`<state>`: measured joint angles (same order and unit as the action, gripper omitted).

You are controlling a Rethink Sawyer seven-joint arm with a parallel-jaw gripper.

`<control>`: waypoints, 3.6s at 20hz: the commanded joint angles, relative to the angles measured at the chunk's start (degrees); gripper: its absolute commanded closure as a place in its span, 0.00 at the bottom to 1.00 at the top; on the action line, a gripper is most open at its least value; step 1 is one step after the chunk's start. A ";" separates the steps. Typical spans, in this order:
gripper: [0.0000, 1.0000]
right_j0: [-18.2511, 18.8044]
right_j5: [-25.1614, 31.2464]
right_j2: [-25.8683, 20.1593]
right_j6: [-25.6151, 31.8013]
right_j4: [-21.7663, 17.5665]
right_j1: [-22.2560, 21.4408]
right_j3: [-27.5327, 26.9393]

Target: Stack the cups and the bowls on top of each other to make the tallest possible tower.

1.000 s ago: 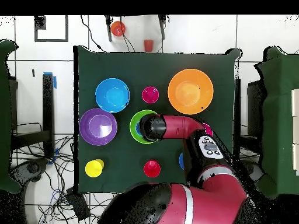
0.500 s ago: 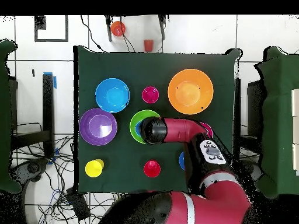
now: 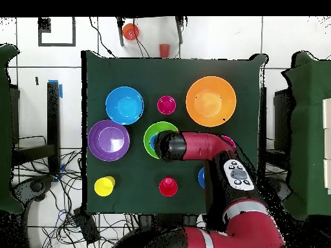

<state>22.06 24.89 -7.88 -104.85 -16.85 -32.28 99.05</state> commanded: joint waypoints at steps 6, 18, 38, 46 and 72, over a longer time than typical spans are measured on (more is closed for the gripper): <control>0.00 -2.15 6.69 0.22 -4.70 1.54 -10.37 9.50; 0.00 -1.69 9.61 1.33 -4.10 3.67 -21.38 18.43; 0.00 1.62 6.04 0.04 0.45 1.88 -25.57 25.22; 0.00 4.70 2.37 -0.29 1.71 -0.98 -24.03 26.85; 0.00 14.50 -4.67 -4.85 0.58 -11.16 -13.90 21.61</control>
<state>38.44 26.54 -8.84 -104.85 -22.37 -51.94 122.36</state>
